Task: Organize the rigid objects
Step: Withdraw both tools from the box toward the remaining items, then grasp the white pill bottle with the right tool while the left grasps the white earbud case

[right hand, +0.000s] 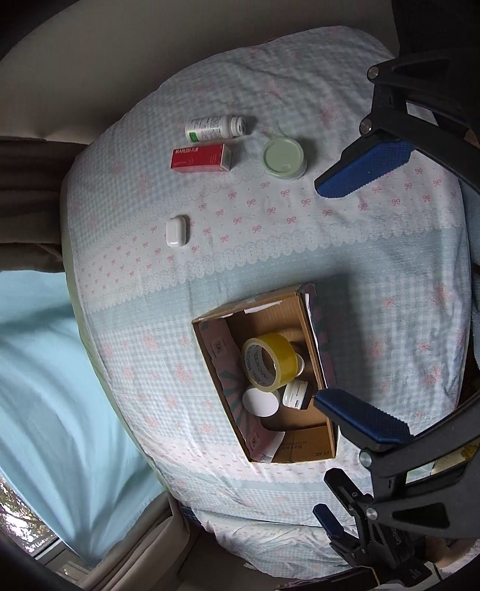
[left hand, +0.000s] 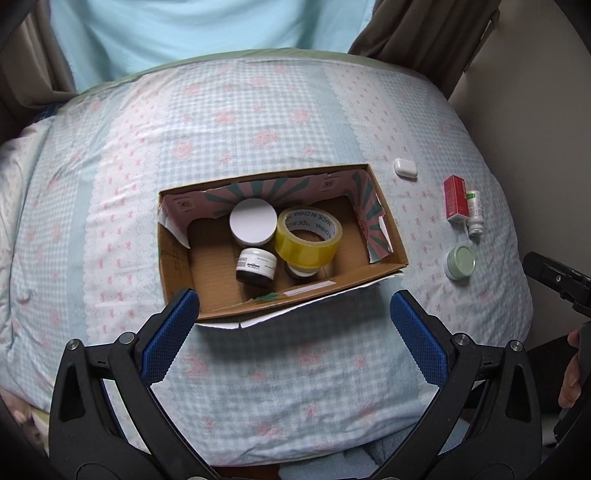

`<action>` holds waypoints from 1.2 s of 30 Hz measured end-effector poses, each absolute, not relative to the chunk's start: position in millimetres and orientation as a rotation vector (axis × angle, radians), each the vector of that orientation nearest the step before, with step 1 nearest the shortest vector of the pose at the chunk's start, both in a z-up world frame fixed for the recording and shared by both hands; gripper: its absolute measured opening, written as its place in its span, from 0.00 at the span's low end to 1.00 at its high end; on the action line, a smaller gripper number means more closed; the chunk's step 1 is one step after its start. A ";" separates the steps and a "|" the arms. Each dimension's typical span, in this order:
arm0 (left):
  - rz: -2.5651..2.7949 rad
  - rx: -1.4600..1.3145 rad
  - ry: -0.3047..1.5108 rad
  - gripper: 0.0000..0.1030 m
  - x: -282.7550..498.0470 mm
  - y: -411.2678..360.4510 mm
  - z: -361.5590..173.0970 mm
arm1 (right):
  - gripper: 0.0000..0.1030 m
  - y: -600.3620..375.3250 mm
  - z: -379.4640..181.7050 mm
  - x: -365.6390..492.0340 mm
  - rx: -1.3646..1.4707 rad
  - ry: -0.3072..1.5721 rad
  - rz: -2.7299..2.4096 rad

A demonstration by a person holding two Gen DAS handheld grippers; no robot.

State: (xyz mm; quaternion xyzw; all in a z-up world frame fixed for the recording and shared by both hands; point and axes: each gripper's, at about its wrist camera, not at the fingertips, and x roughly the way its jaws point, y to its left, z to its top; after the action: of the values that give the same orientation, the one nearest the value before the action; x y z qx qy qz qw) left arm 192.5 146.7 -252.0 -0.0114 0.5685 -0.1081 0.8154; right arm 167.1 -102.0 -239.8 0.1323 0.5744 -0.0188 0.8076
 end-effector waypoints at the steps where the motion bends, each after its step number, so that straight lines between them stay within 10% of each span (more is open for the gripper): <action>1: -0.239 -0.026 1.216 1.00 195.2 139.1 -250.5 | 1.00 -112.6 -237.2 161.2 0.288 1.220 -0.063; 23: -0.308 0.104 1.263 1.00 317.0 -79.6 -258.6 | 1.00 -333.1 -243.7 199.4 0.420 1.113 -0.193; 36: -0.331 0.186 1.421 1.00 428.8 -165.7 -391.2 | 0.97 -395.8 -345.1 260.9 0.401 1.261 -0.267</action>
State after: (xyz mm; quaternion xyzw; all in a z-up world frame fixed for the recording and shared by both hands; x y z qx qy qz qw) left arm 428.8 -165.7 -391.2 0.0847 0.6483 -0.1509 0.7415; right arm 260.9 -395.8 -345.1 0.1857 0.5835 -0.1234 0.7809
